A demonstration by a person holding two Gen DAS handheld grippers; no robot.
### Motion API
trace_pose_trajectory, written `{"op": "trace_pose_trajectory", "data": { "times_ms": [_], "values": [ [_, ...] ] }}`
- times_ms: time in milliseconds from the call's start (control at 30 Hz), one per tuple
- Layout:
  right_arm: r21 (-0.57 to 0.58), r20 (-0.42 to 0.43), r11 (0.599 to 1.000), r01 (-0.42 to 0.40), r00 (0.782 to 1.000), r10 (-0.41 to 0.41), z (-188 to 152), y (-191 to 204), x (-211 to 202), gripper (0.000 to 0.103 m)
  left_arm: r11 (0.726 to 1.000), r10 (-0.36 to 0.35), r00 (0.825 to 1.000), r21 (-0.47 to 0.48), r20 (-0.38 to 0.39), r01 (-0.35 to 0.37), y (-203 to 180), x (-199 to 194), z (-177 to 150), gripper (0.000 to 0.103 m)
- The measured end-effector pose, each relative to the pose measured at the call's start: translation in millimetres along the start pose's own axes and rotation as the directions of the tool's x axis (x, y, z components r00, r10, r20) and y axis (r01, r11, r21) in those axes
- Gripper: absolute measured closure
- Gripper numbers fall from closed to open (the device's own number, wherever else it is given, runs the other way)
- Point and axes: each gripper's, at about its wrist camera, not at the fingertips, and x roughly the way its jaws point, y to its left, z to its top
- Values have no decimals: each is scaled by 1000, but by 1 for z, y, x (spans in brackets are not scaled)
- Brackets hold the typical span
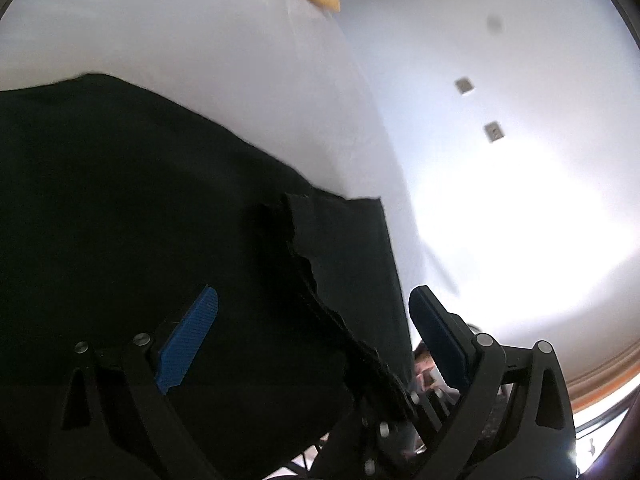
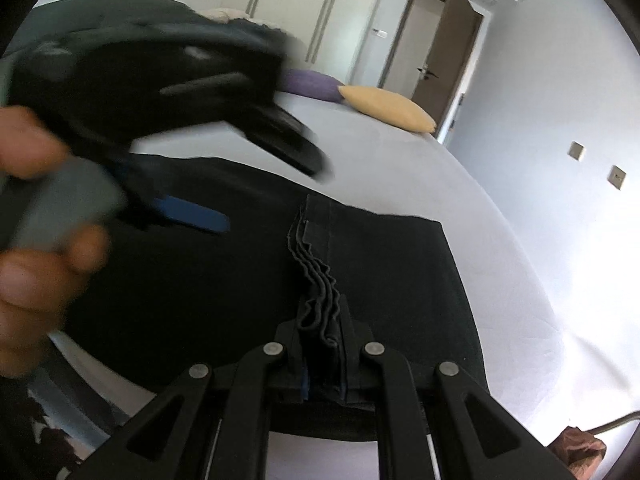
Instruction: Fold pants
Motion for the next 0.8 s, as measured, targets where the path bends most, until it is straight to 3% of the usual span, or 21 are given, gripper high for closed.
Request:
{"op": "trace_pose_trajectory", "data": {
  "times_ms": [67,133,200,233,300,333,400,500,800],
  "values": [
    [-8,5,1000,-15,1000,15,-1,5,-4,92,1000,8,1000,-14,-17,-9,3,7,-1,8],
    [-16,9,999,-28,1000,28,-1,12,-8,92,1000,-1,1000,-19,-25,0,5,8,-3,24],
    [-19,12,999,-36,999,36,-2,16,-10,92,1000,3,999,-29,-41,-4,10,8,-3,49],
    [-22,12,999,-40,999,40,-2,18,-12,92,999,2,999,-33,-43,-4,12,8,-3,53],
    [-26,14,999,-43,999,44,-2,19,-13,92,999,0,999,-37,-41,-2,14,5,-3,72],
    [-29,15,999,-46,999,47,-2,22,-15,92,999,0,999,-36,-40,-1,29,0,-1,72],
    [-39,19,998,-48,999,48,-1,25,-18,92,1000,-5,999,-26,-35,4,33,-5,0,84],
    [-50,23,997,-53,998,54,1,25,-23,92,1000,1,999,0,-40,-1,35,-12,4,92],
    [-149,57,983,-108,991,118,-6,38,-39,92,992,60,998,113,-27,-56,39,-61,16,94]
  ]
}}
